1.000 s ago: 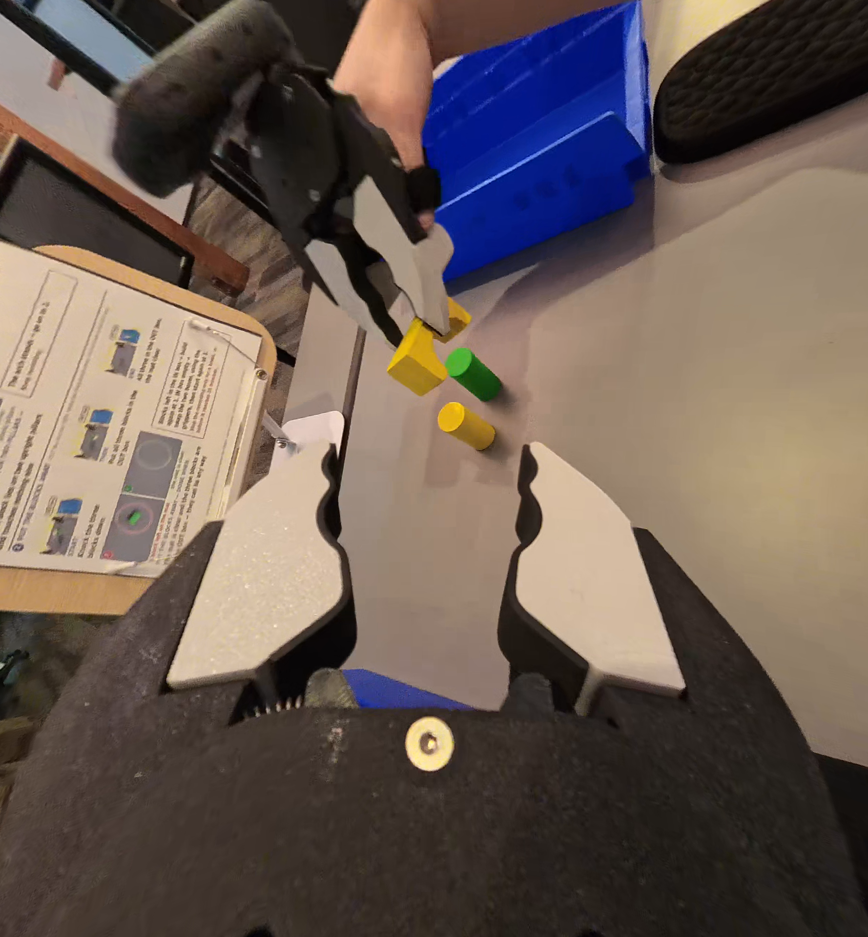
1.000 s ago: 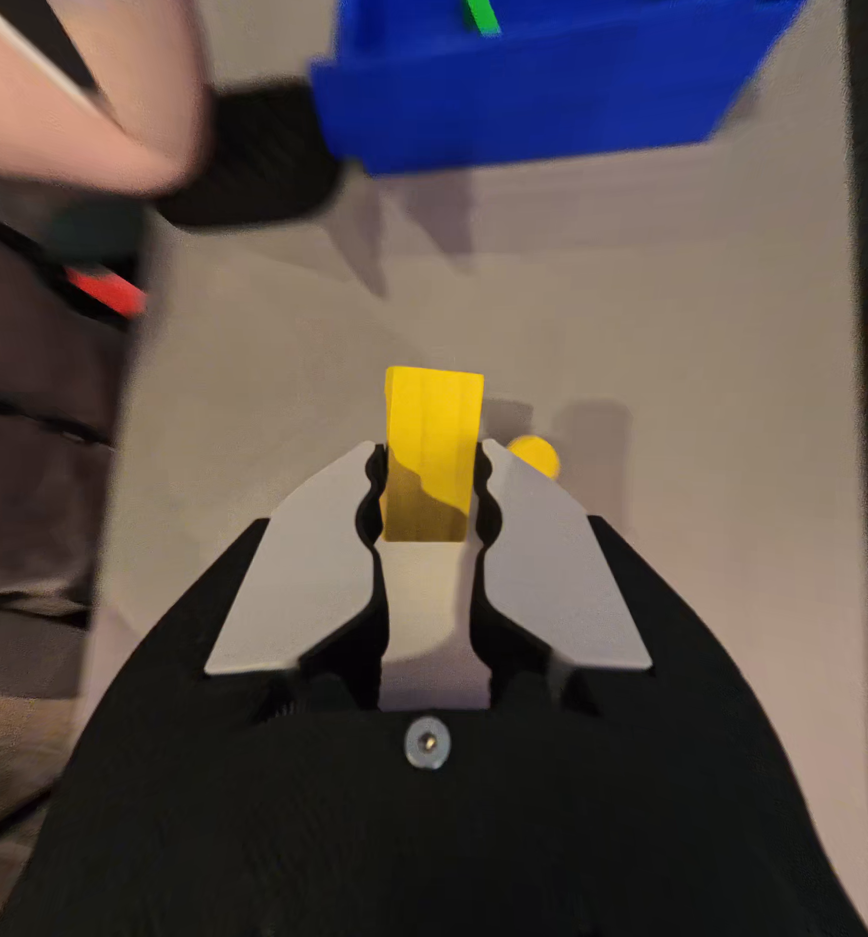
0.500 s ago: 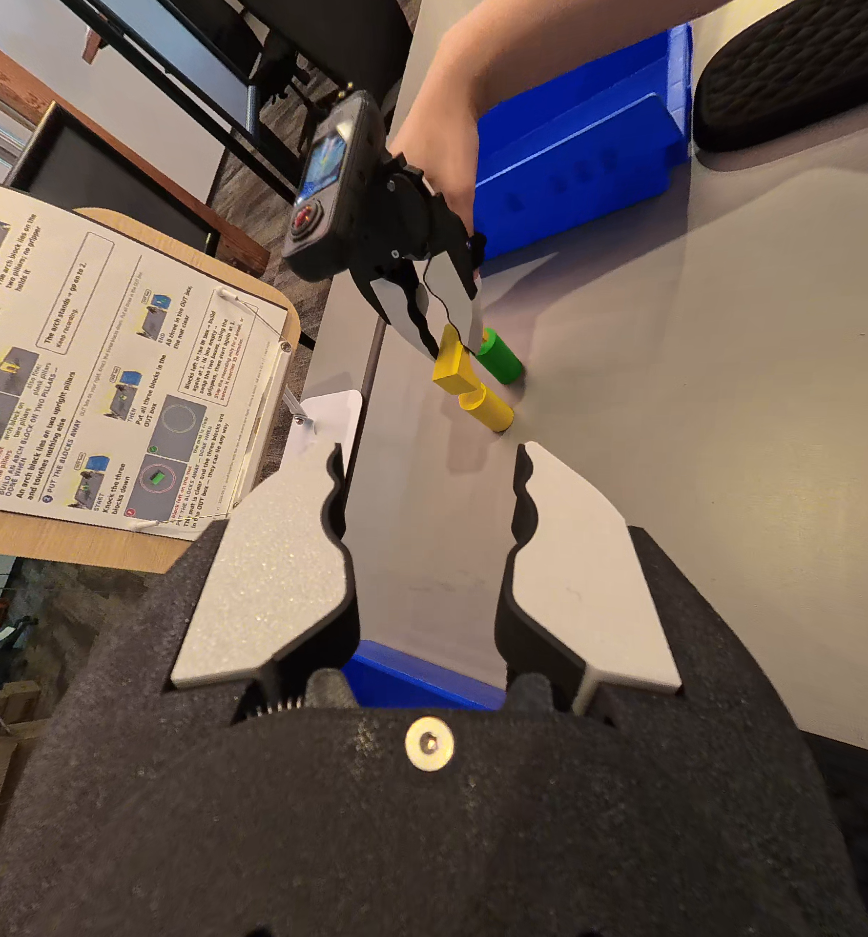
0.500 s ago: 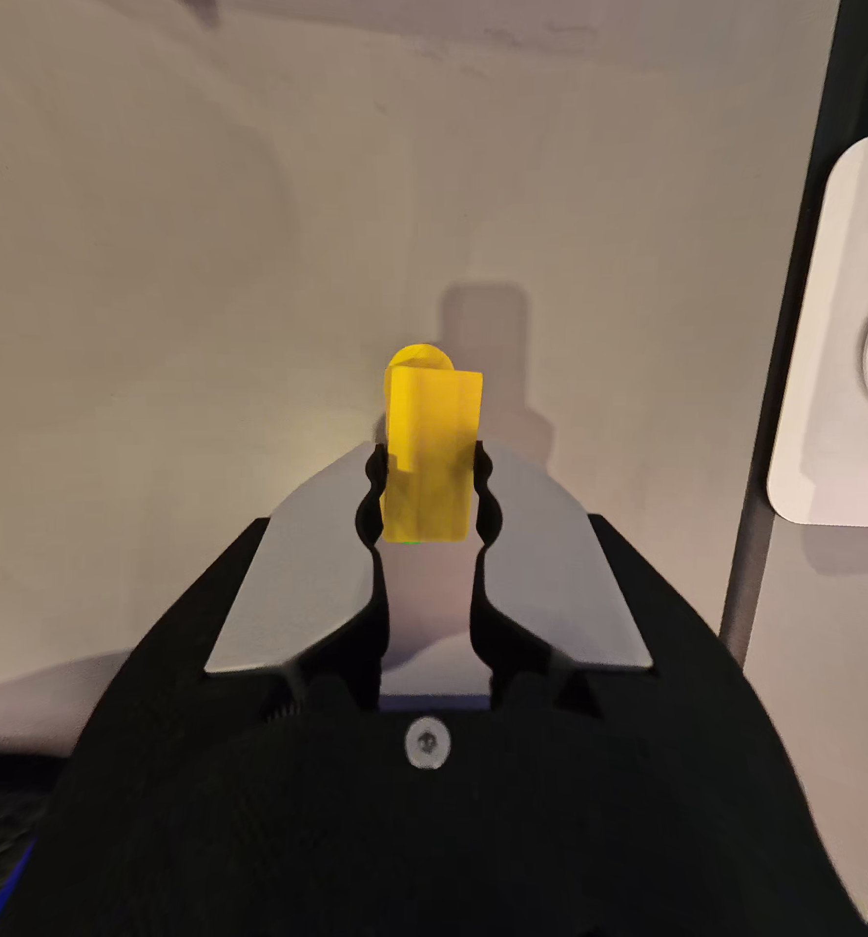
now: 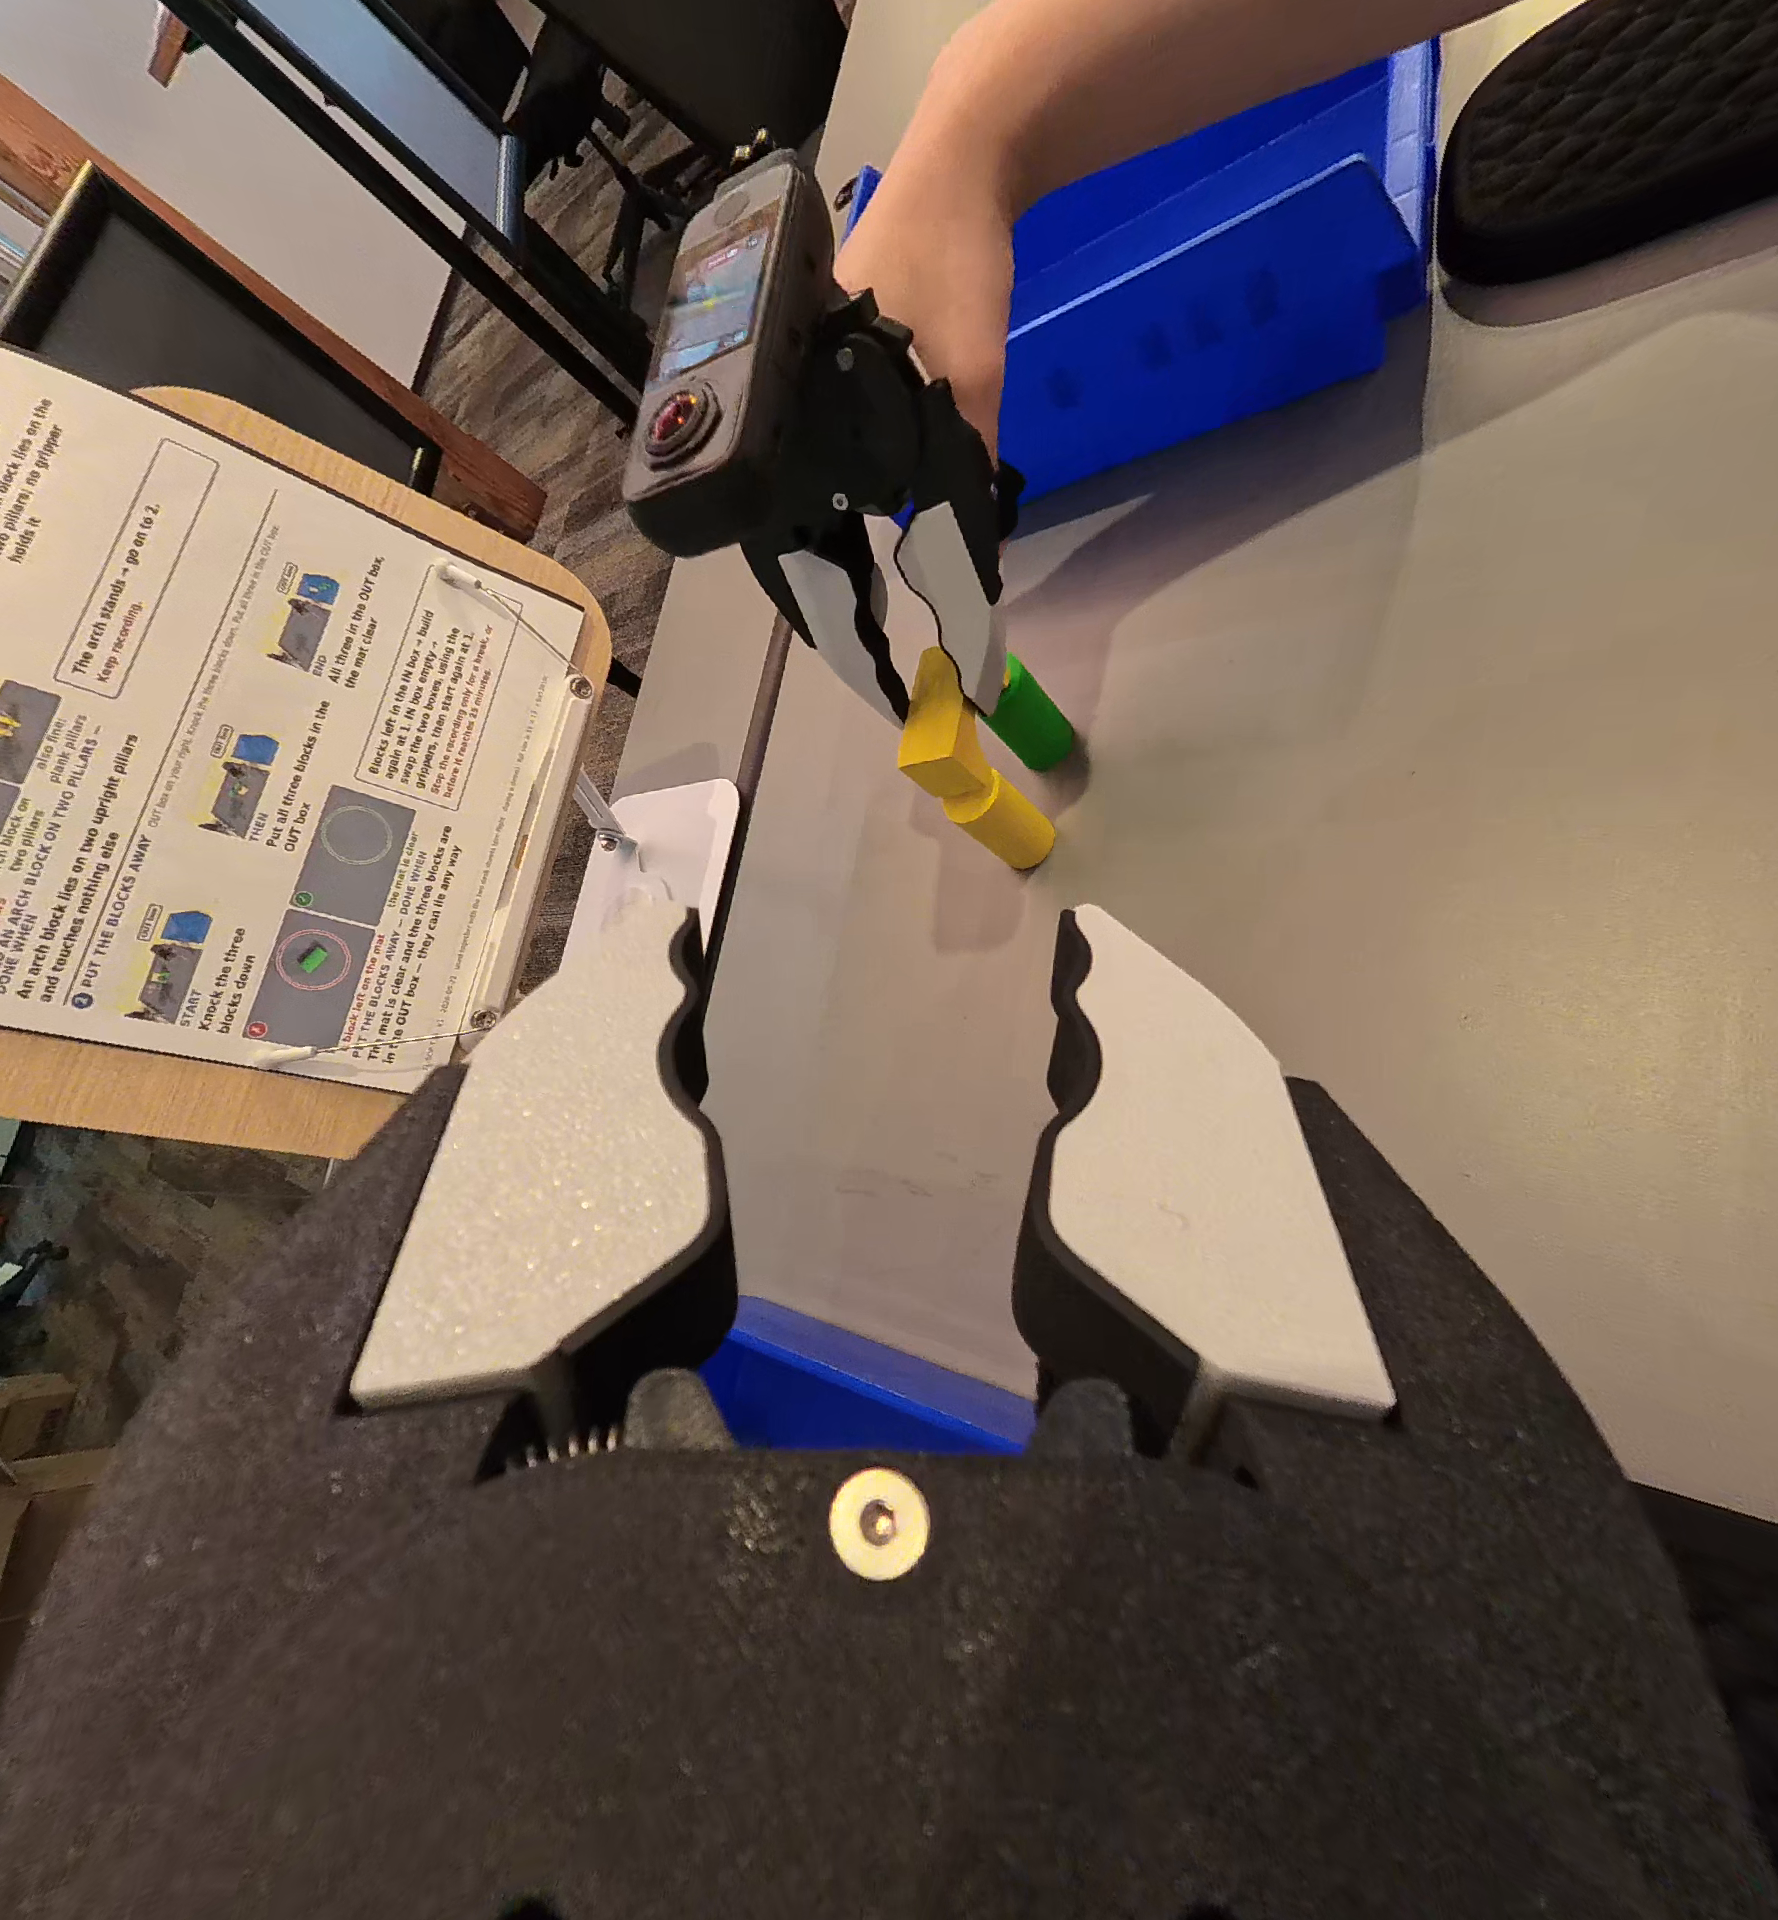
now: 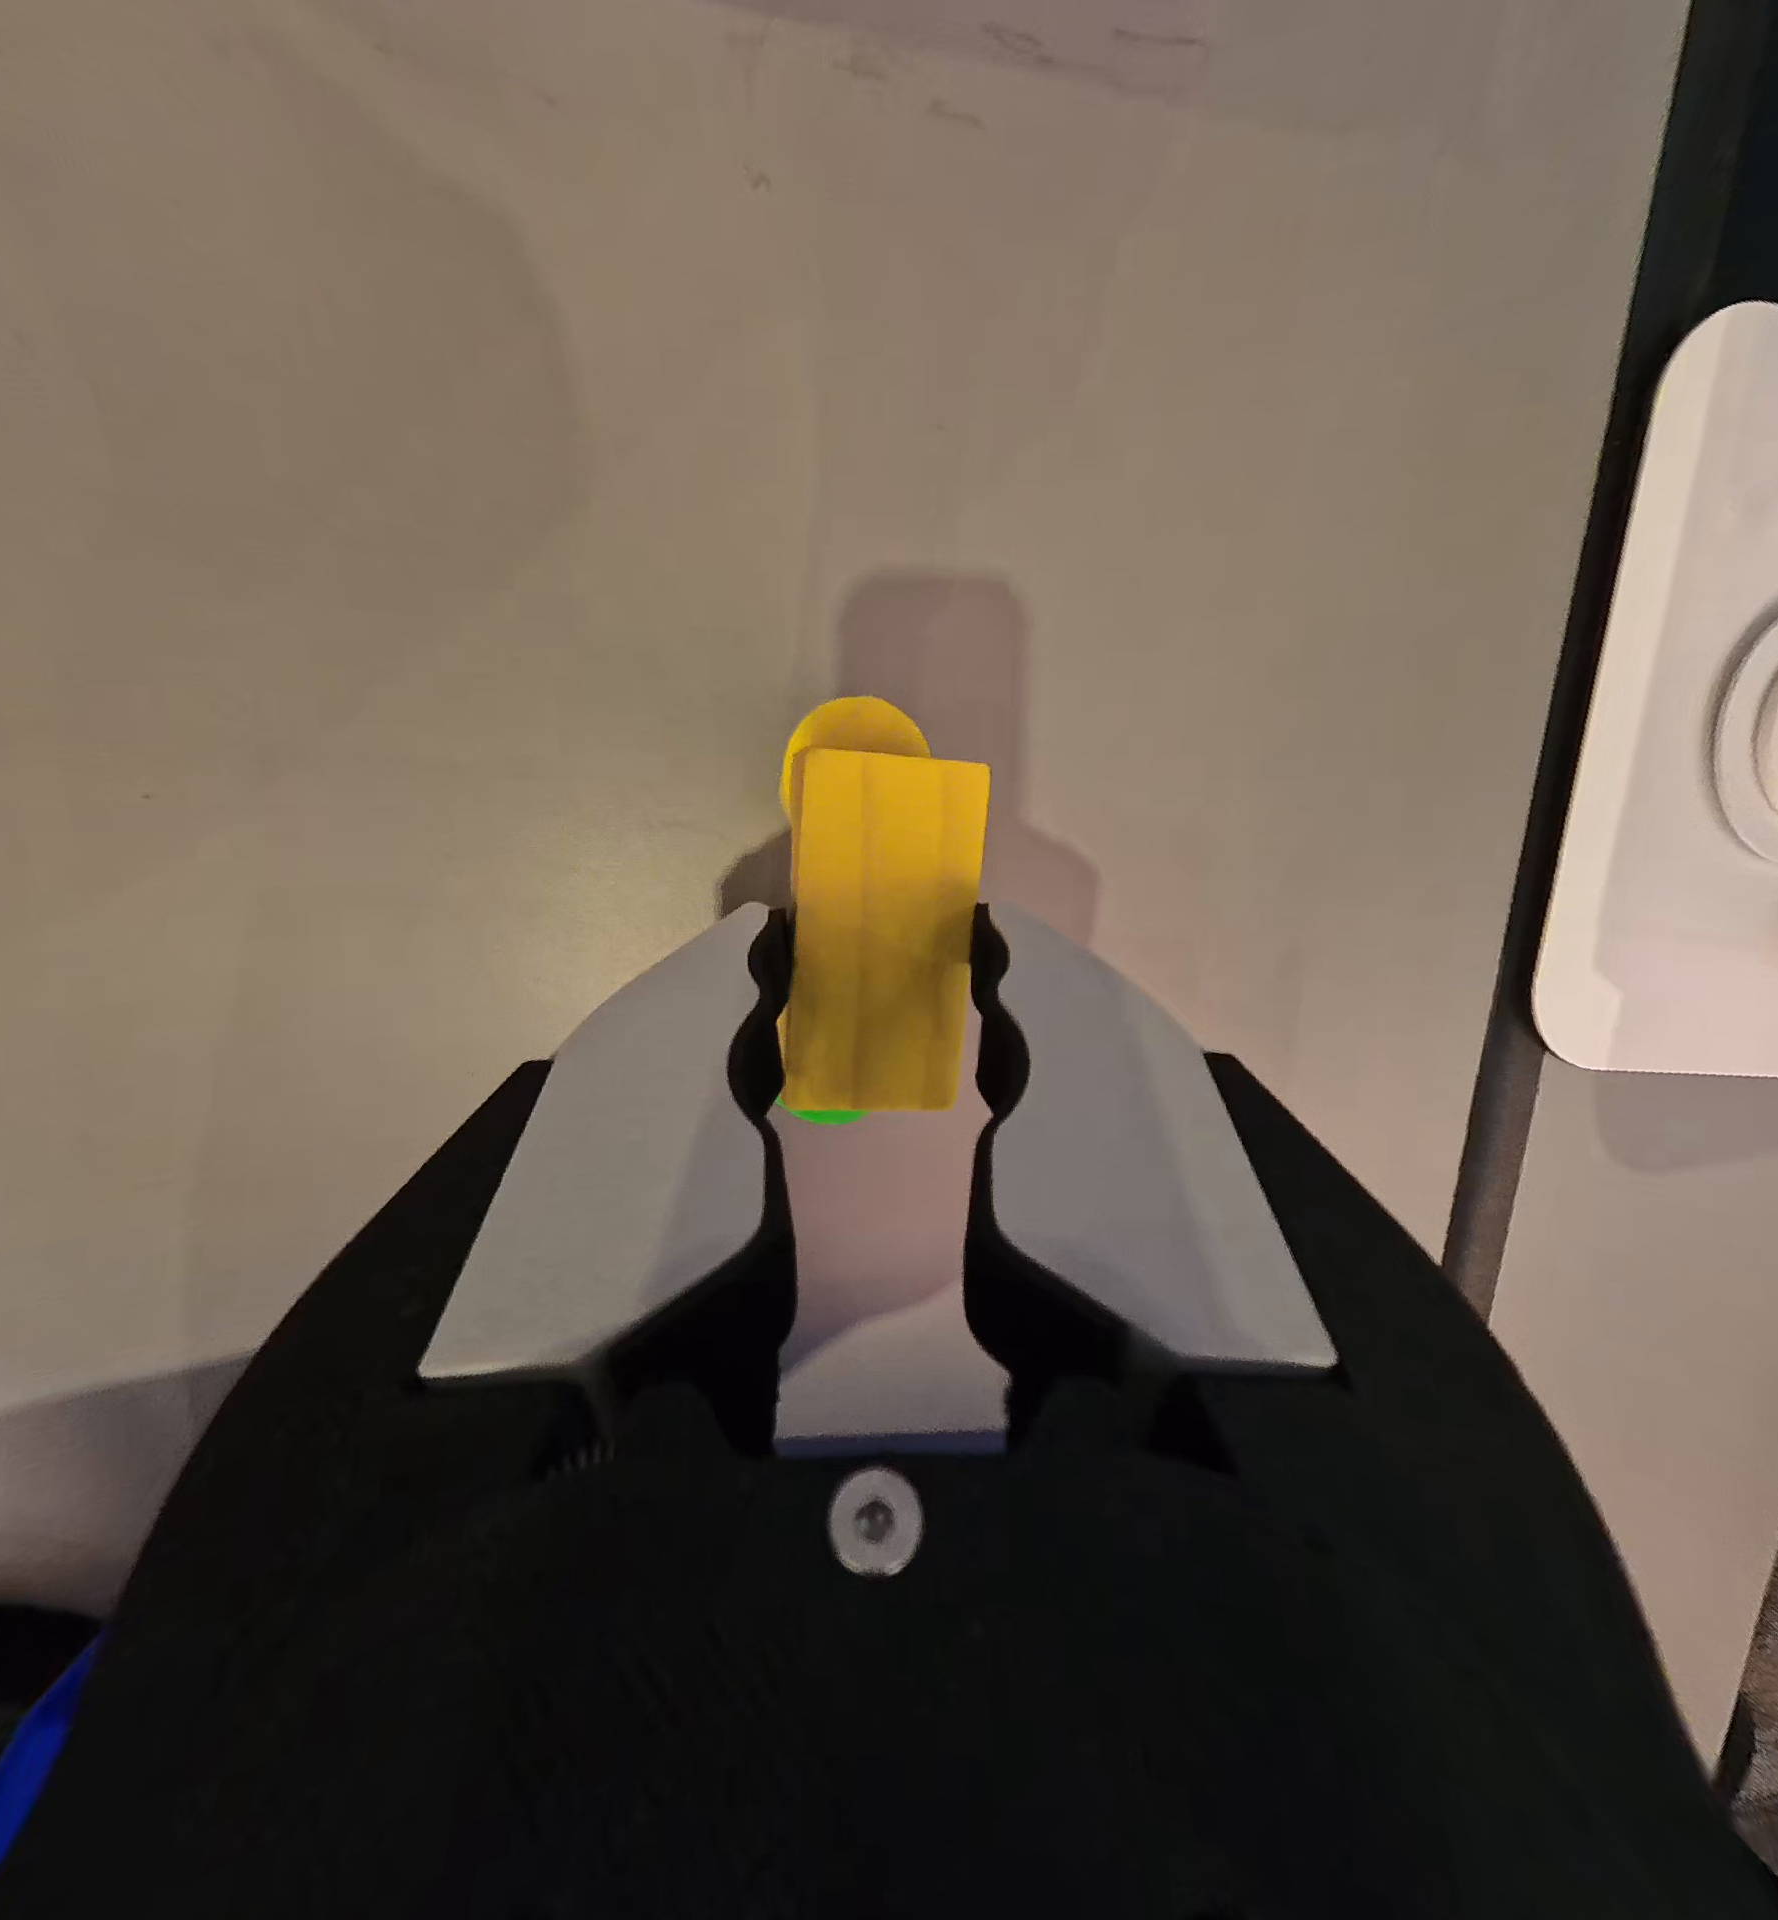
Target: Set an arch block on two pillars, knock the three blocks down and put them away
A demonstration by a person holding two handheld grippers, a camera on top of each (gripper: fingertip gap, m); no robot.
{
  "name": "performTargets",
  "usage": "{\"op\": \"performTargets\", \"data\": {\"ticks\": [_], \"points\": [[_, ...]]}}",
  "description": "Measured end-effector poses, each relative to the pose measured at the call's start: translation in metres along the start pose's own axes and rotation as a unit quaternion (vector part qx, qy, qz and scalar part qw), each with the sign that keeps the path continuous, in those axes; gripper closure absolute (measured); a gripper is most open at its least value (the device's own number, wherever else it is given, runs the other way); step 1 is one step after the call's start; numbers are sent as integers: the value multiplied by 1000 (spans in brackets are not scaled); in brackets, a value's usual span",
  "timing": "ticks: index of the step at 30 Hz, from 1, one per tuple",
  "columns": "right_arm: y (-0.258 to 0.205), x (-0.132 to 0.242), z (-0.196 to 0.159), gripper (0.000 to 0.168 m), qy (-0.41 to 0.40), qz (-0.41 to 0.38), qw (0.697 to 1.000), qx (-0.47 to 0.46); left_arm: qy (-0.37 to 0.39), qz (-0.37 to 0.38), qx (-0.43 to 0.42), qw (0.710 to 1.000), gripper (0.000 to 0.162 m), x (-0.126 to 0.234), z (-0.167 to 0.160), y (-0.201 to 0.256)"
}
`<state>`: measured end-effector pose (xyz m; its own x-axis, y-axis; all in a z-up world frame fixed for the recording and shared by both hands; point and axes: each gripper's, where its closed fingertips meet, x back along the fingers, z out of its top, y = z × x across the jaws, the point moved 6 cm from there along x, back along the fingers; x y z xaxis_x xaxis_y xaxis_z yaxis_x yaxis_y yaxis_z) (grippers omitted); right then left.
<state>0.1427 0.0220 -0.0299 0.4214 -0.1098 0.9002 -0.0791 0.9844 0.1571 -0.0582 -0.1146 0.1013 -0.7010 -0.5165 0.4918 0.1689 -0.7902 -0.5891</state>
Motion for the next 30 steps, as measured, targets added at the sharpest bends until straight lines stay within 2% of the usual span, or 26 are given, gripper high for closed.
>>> {"op": "performTargets", "data": {"ticks": [8, 15, 18, 20, 23, 26, 30], "points": [[-2, -1, 2, 131, -6, -15, 1000, 16, -8, -3, 2, 1000, 97, -1, -3, 0], [-4, 4, 3, 109, 11, -34, 999, 14, -7, 0, 5, 1000, 96, 2, -4, -1], [-7, 23, 8, 104, 46, -55, 997, 6, 3, 11, 11, 1000, 96, 7, -5, -5], [-10, 47, 13, 104, 97, -80, 992, -4, 19, 27, 24, 999, 96, 12, -4, -11], [-19, 101, 20, 104, 220, -134, 966, -34, 65, 62, 51, 995, 96, 19, 2, -24], [-31, 160, 16, 105, 339, -224, 910, -78, 115, 101, 83, 985, 94, 22, 8, -37], [-53, 209, -3, 100, 397, -331, 848, -114, 169, 113, 120, 972, 92, 12, 15, -41]]}}
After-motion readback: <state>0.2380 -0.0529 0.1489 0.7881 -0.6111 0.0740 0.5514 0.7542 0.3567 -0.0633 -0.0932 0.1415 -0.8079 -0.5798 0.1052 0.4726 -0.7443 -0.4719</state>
